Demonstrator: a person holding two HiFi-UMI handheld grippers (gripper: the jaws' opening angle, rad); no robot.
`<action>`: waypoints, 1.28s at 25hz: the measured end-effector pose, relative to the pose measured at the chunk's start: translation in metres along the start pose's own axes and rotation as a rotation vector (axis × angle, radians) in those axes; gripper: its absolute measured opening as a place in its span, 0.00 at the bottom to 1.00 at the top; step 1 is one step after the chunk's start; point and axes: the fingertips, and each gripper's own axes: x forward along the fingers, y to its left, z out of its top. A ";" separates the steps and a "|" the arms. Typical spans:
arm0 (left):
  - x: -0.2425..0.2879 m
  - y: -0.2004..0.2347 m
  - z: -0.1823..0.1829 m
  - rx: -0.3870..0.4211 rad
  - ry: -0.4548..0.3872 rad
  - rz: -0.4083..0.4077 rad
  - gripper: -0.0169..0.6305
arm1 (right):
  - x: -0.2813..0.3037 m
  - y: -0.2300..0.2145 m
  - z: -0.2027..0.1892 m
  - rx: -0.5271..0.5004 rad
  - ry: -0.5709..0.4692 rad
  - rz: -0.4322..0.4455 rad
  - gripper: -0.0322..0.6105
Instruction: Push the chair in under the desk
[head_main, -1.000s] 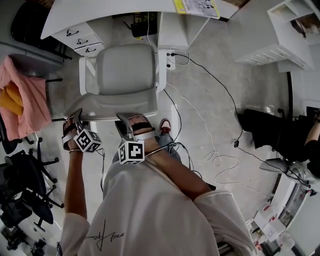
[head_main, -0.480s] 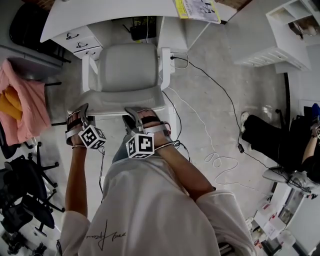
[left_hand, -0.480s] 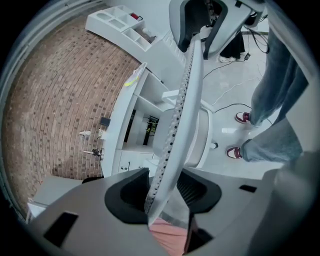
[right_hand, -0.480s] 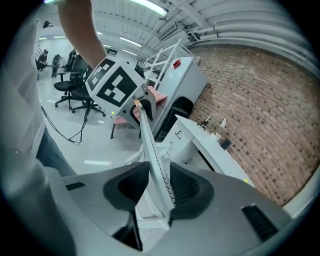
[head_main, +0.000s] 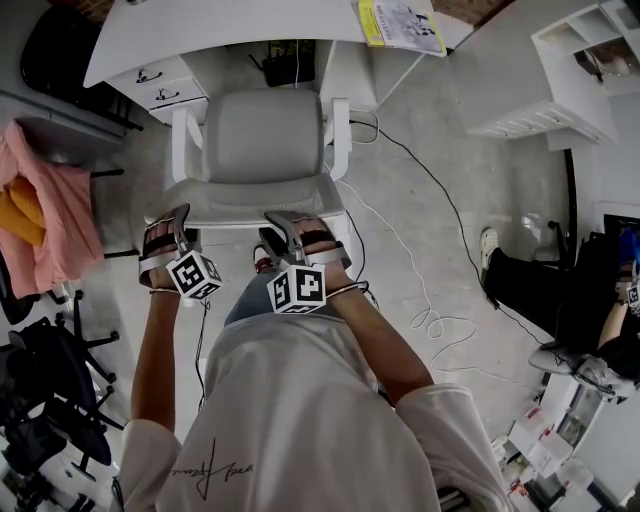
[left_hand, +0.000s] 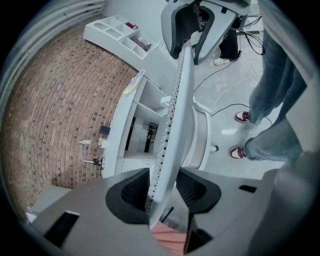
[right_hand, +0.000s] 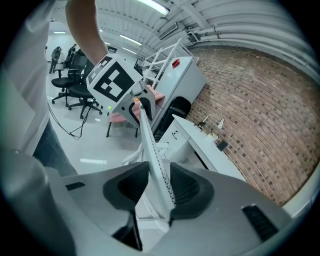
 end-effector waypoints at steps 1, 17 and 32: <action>0.000 0.001 0.000 0.006 -0.007 0.001 0.27 | 0.000 -0.001 0.000 -0.007 -0.004 -0.007 0.29; 0.017 0.025 0.019 0.054 -0.123 0.062 0.27 | 0.022 -0.037 -0.012 -0.048 0.010 -0.034 0.32; 0.012 0.024 0.017 -0.007 -0.172 0.060 0.29 | 0.021 -0.030 -0.010 -0.046 0.036 -0.033 0.31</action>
